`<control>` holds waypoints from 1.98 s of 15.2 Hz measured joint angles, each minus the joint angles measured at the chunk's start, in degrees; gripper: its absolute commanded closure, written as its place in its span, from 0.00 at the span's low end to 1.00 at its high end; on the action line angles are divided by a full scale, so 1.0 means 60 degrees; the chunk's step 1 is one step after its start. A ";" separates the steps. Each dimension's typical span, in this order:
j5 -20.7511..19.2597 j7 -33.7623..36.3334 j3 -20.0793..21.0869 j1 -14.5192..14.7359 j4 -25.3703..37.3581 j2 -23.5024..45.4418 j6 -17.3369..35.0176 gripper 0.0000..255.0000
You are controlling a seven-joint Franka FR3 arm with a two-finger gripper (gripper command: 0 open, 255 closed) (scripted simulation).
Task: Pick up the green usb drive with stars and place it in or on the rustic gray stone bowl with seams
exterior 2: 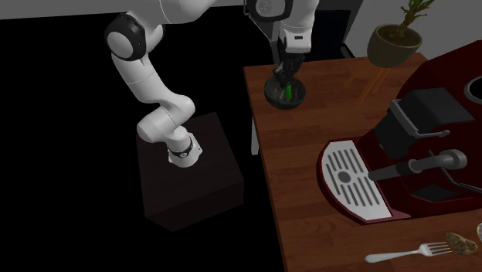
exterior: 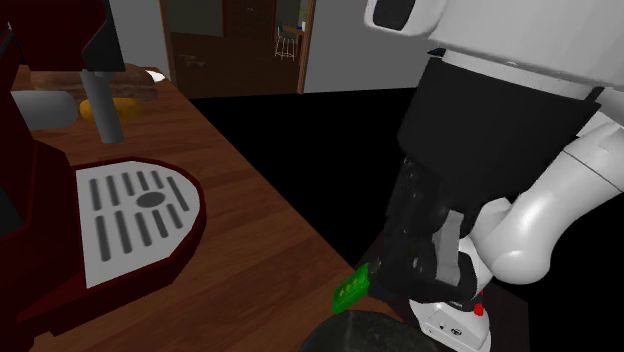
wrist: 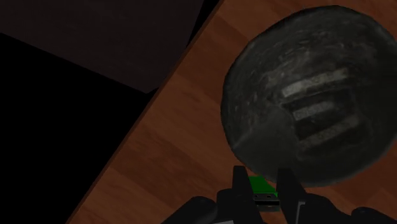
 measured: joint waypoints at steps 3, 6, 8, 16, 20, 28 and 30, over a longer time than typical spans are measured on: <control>0.0083 0.0762 0.0592 0.0160 0.0227 0.0095 -0.0032 1.00; 0.0162 0.1425 0.1097 0.0296 0.0414 0.0142 -0.0082 1.00; 0.0201 0.1514 0.1201 0.0330 0.0175 0.0118 0.0151 1.00; 0.0397 0.1399 0.1233 0.0446 -0.0989 -0.0145 0.1093 1.00; 0.0483 0.1346 0.1273 0.0500 -0.1573 -0.0247 0.1600 1.00; 0.0503 0.1342 0.1285 0.0521 -0.1703 -0.0264 0.1713 0.00; 0.0503 0.1343 0.1288 0.0522 -0.1702 -0.0261 0.1713 0.00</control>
